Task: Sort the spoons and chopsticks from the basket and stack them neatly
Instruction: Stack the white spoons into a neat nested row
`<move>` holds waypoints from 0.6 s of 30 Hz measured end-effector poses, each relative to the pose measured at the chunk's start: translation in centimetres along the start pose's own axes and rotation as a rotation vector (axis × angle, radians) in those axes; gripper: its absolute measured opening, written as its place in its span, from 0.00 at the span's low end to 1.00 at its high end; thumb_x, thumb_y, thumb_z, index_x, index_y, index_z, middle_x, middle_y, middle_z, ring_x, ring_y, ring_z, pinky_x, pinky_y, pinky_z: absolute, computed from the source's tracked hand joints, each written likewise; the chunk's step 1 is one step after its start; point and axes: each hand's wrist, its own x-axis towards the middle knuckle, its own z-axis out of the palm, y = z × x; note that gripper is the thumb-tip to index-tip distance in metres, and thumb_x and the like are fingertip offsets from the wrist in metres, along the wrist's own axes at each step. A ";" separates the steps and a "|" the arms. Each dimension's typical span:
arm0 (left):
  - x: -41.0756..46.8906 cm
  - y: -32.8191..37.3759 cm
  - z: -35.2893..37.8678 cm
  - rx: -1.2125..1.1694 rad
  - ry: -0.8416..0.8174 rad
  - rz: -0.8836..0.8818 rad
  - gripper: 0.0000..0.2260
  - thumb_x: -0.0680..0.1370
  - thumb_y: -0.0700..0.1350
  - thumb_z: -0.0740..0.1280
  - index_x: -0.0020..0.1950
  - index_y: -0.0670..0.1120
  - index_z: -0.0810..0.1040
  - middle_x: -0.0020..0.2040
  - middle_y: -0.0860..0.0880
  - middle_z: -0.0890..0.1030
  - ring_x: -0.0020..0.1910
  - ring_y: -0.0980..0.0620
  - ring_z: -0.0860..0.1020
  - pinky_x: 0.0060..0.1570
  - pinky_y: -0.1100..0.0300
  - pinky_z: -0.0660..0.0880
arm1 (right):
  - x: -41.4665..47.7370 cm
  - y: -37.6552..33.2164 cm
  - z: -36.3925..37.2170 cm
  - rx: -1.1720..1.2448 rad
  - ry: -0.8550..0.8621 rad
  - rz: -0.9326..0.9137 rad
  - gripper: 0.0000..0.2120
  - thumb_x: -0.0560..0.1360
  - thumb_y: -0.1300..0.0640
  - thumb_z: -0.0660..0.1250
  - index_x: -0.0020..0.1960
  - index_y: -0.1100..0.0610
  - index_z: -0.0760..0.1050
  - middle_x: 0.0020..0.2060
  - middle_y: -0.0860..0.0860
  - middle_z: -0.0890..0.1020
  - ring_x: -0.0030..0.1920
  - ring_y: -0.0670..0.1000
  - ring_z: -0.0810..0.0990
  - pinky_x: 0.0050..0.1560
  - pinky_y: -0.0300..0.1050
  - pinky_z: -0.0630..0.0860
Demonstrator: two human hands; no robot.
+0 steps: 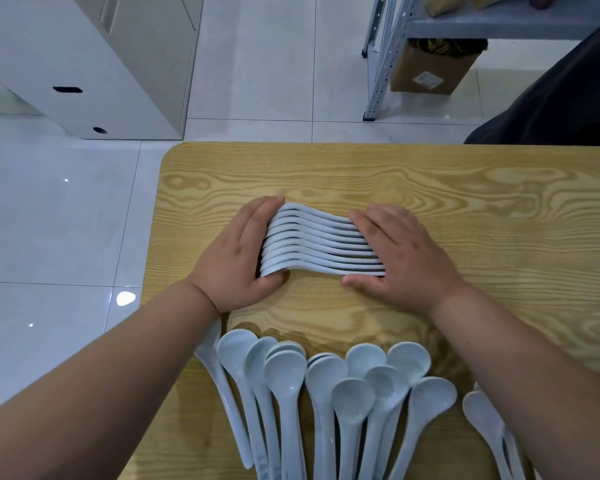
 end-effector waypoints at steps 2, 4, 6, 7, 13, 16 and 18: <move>0.1 0.0 0.1 0.004 0.011 0.010 0.41 0.72 0.52 0.71 0.78 0.35 0.59 0.73 0.38 0.67 0.74 0.43 0.66 0.72 0.48 0.66 | 0.1 -0.1 0.0 -0.004 0.006 -0.030 0.42 0.75 0.29 0.57 0.77 0.59 0.65 0.71 0.56 0.71 0.73 0.57 0.66 0.77 0.57 0.58; 0.2 -0.1 0.3 0.012 0.026 0.015 0.41 0.73 0.52 0.72 0.77 0.34 0.58 0.73 0.38 0.67 0.74 0.42 0.66 0.73 0.47 0.65 | 0.1 -0.1 -0.1 -0.003 0.010 -0.042 0.42 0.76 0.30 0.58 0.78 0.59 0.64 0.72 0.56 0.70 0.74 0.57 0.65 0.78 0.57 0.56; 0.2 -0.1 0.4 0.017 0.034 0.008 0.40 0.74 0.52 0.71 0.78 0.34 0.58 0.73 0.38 0.67 0.73 0.42 0.67 0.72 0.47 0.66 | 0.1 -0.1 0.0 0.011 0.028 -0.034 0.42 0.74 0.32 0.61 0.78 0.60 0.64 0.72 0.56 0.71 0.74 0.57 0.66 0.78 0.58 0.57; 0.2 -0.2 0.4 0.018 0.036 0.007 0.40 0.75 0.52 0.71 0.78 0.34 0.58 0.73 0.38 0.67 0.72 0.42 0.67 0.72 0.47 0.67 | 0.1 -0.1 0.1 0.025 0.049 -0.029 0.42 0.73 0.34 0.64 0.77 0.60 0.65 0.71 0.57 0.72 0.73 0.57 0.67 0.77 0.59 0.59; 0.0 -0.4 0.4 0.017 0.039 0.018 0.37 0.74 0.49 0.72 0.76 0.35 0.60 0.71 0.38 0.69 0.70 0.41 0.69 0.69 0.45 0.68 | 0.1 -0.3 0.1 0.058 0.074 0.024 0.43 0.70 0.36 0.68 0.76 0.61 0.66 0.71 0.56 0.71 0.74 0.58 0.66 0.74 0.62 0.63; 0.0 -0.3 0.4 0.010 0.049 0.016 0.37 0.74 0.50 0.72 0.76 0.35 0.60 0.70 0.38 0.69 0.69 0.41 0.70 0.69 0.48 0.68 | 0.2 -0.3 0.0 0.056 0.078 0.002 0.41 0.72 0.37 0.67 0.76 0.61 0.66 0.70 0.56 0.72 0.74 0.59 0.66 0.74 0.61 0.63; 0.0 -0.3 0.4 0.007 0.055 0.015 0.38 0.73 0.51 0.72 0.75 0.36 0.61 0.69 0.38 0.69 0.68 0.41 0.70 0.69 0.49 0.69 | 0.1 -0.2 0.0 0.050 0.058 -0.004 0.40 0.73 0.36 0.66 0.77 0.61 0.66 0.72 0.56 0.71 0.74 0.58 0.66 0.74 0.62 0.63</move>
